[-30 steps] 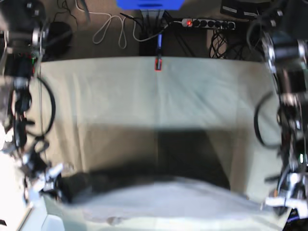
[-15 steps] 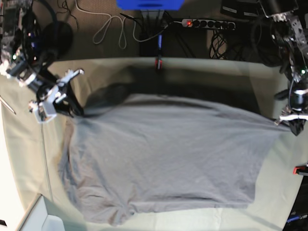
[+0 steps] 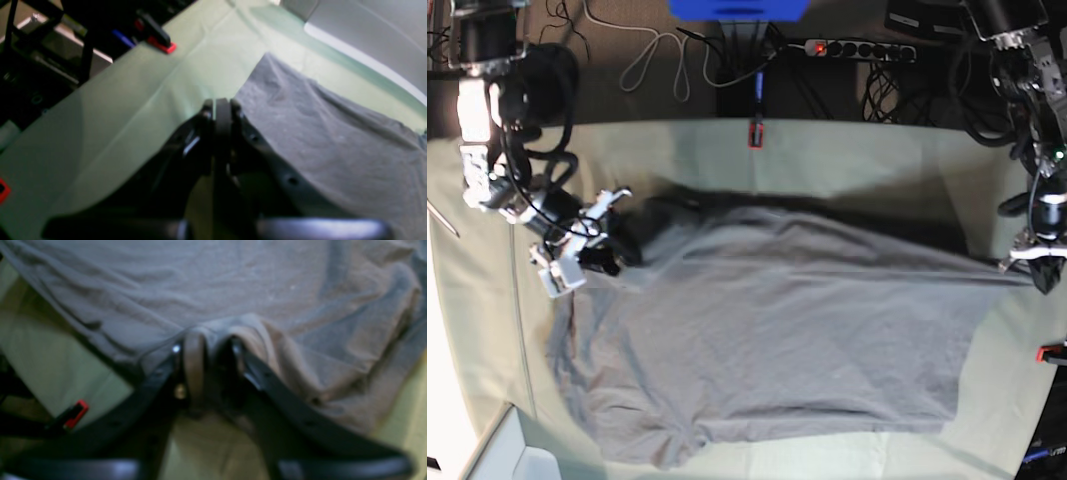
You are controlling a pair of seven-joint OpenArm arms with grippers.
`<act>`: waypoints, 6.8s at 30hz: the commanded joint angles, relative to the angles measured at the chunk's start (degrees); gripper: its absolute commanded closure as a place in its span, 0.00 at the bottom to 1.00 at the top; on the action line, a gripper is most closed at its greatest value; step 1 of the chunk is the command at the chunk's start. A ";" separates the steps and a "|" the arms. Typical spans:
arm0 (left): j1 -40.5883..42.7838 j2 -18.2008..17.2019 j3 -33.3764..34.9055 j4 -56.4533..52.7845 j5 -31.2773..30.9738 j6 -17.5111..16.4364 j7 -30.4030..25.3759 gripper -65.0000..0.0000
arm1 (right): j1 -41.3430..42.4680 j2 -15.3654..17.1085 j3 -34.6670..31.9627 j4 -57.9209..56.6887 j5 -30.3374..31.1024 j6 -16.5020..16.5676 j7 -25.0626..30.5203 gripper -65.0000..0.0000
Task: Layout the t-shirt on the table in an organized manner, then fold the t-shirt properly
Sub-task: 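Lower the shirt flat and release it with both grippers, then grasp the shirt's collar-side corner with the right gripper, then pull the held corner away from the left gripper to stretch the shirt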
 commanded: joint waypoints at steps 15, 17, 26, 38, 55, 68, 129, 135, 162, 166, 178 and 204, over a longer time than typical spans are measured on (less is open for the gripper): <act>-0.80 -0.89 -0.49 1.16 -0.08 -0.14 -1.63 1.00 | -12.16 -1.10 15.55 6.56 0.96 0.80 1.67 0.34; -0.80 -0.89 -0.49 1.16 -0.08 -0.14 -1.63 1.00 | -12.42 -1.27 13.70 4.10 0.96 0.80 1.67 0.34; -0.53 -0.89 -0.58 1.16 -0.08 -0.14 -1.63 1.00 | -8.38 -1.36 1.92 -6.71 0.96 0.80 1.93 0.34; -0.62 -0.81 -0.58 1.16 -0.08 -0.14 -1.63 1.00 | 9.11 -1.98 0.17 -26.58 0.96 0.80 2.28 0.34; -0.27 -0.72 -0.49 0.81 -0.08 -0.06 -1.63 1.00 | 21.86 -3.56 2.28 -27.46 0.96 0.80 2.19 0.34; -0.71 -0.72 -0.23 0.46 -0.08 -0.06 -1.63 1.00 | 15.18 -2.68 -4.05 -10.67 0.96 0.80 3.60 0.34; -1.59 -0.72 -0.23 0.28 -0.08 -0.06 -1.72 1.00 | 15.27 -5.32 4.12 -37.92 1.05 0.80 2.72 1.00; -1.32 -0.72 -0.14 0.37 -0.08 -0.06 -1.72 1.00 | 3.66 -4.00 7.29 -18.14 1.31 0.80 2.02 1.00; 16.88 1.65 -2.95 12.41 -0.08 -0.14 -1.72 1.00 | -27.11 -20.61 33.92 29.24 1.22 0.80 2.37 1.00; 20.04 1.65 -3.04 12.41 -0.08 -0.14 -1.99 1.00 | -28.86 -23.25 38.23 29.42 1.22 0.80 2.28 1.00; 21.80 1.65 -5.85 12.32 -0.08 -0.14 -1.99 1.00 | -37.30 -26.93 39.64 27.31 0.96 0.80 1.84 1.00; 23.73 3.68 -5.77 11.80 0.36 -0.23 -1.90 1.00 | -39.68 -26.93 40.34 24.85 3.86 0.80 1.84 1.00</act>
